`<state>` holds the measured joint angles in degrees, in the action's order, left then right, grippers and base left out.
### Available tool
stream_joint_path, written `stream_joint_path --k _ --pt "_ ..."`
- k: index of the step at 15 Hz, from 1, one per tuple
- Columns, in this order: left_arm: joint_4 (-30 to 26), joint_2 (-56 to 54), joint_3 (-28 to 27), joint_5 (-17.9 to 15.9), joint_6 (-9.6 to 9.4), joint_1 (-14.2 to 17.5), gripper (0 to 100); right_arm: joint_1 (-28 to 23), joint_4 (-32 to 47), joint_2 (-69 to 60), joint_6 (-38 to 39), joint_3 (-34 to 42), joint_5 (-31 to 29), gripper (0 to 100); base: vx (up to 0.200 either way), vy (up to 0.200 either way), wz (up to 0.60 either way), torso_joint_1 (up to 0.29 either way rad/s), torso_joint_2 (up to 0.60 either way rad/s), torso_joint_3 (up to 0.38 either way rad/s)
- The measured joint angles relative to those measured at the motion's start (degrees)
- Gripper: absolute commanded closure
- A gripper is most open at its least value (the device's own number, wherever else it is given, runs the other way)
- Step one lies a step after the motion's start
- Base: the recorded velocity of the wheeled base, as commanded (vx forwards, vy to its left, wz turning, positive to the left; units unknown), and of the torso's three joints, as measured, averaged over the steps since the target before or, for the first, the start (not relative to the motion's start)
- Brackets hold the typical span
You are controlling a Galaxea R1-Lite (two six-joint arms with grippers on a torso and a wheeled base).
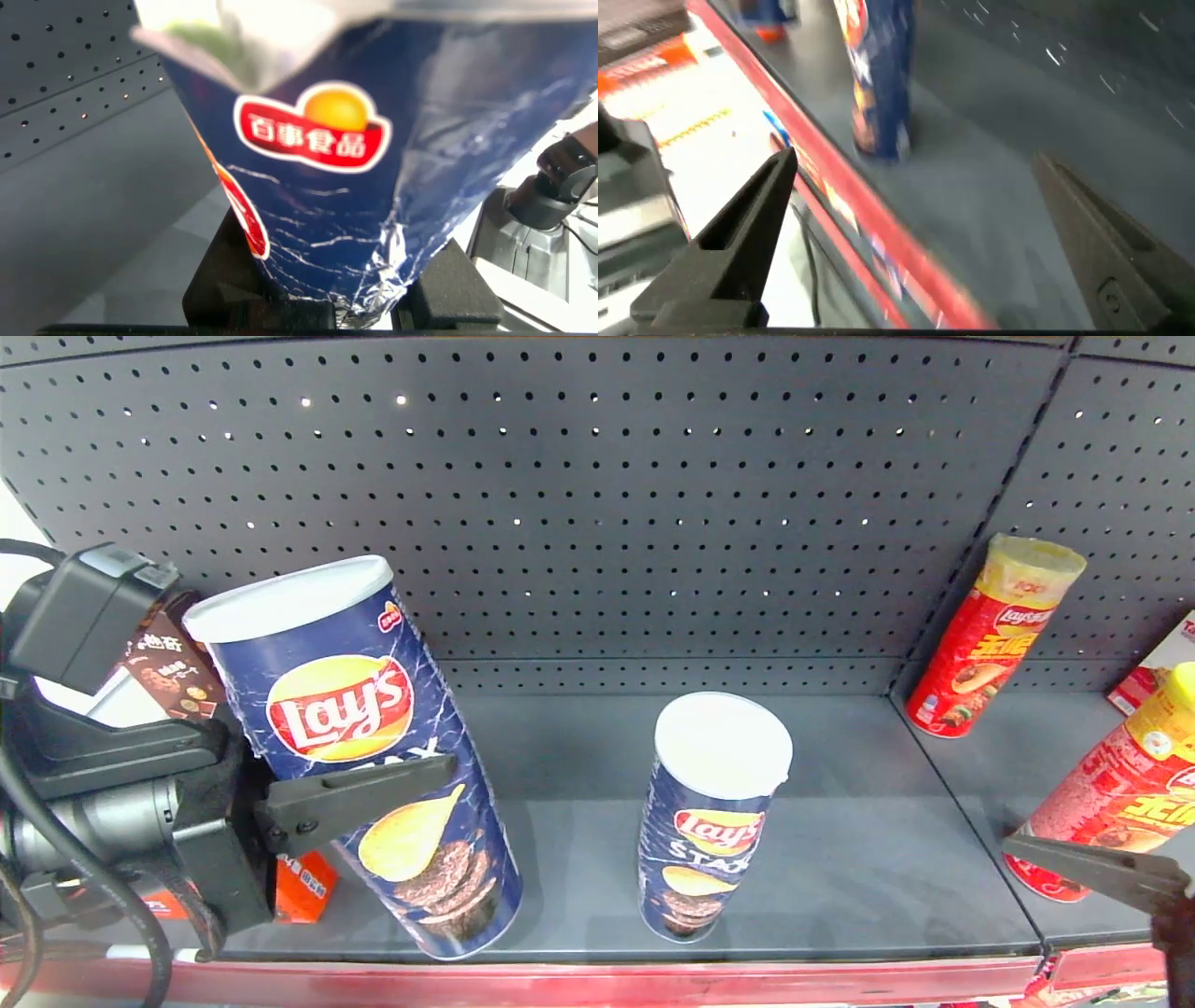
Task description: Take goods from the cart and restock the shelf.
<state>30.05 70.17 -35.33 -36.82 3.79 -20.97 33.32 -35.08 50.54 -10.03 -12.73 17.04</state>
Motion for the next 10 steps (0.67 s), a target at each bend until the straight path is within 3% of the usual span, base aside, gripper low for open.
stream_joint_path --k 6,10 --pt "-0.02 -0.18 0.96 -0.02 -0.23 -0.24 100 -3.24 28.44 -28.92 3.19 6.39 -10.67 0 0.000 0.000 0.00 0.000 0.00 0.000" --pt "-0.06 -0.74 2.89 0.15 -0.27 -0.20 100 -18.80 35.95 -38.32 4.51 10.01 -13.68 0 0.000 0.000 0.00 0.000 0.00 0.000"
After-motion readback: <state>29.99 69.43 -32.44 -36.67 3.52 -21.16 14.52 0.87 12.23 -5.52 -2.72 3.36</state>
